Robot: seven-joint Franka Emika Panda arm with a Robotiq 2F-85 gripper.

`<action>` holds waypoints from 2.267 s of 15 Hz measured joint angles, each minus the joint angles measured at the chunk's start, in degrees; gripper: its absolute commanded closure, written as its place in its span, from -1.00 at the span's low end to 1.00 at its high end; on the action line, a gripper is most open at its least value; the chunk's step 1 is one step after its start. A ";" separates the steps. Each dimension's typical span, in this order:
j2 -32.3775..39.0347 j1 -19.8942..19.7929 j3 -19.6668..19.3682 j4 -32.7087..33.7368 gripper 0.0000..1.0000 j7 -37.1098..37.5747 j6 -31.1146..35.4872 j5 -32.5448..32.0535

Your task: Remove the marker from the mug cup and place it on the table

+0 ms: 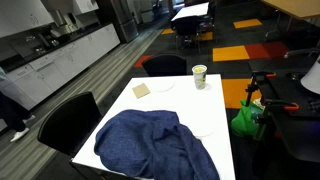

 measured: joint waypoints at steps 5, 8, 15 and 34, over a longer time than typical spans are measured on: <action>0.00 0.00 0.00 0.00 -1.00 0.00 0.00 0.00; 0.00 -0.37 0.00 0.01 -1.00 0.07 0.07 0.00; 0.34 -7.43 -0.24 0.02 -1.00 5.53 6.38 -0.22; 21.27 -27.20 0.22 -5.55 -1.00 30.80 27.65 -11.69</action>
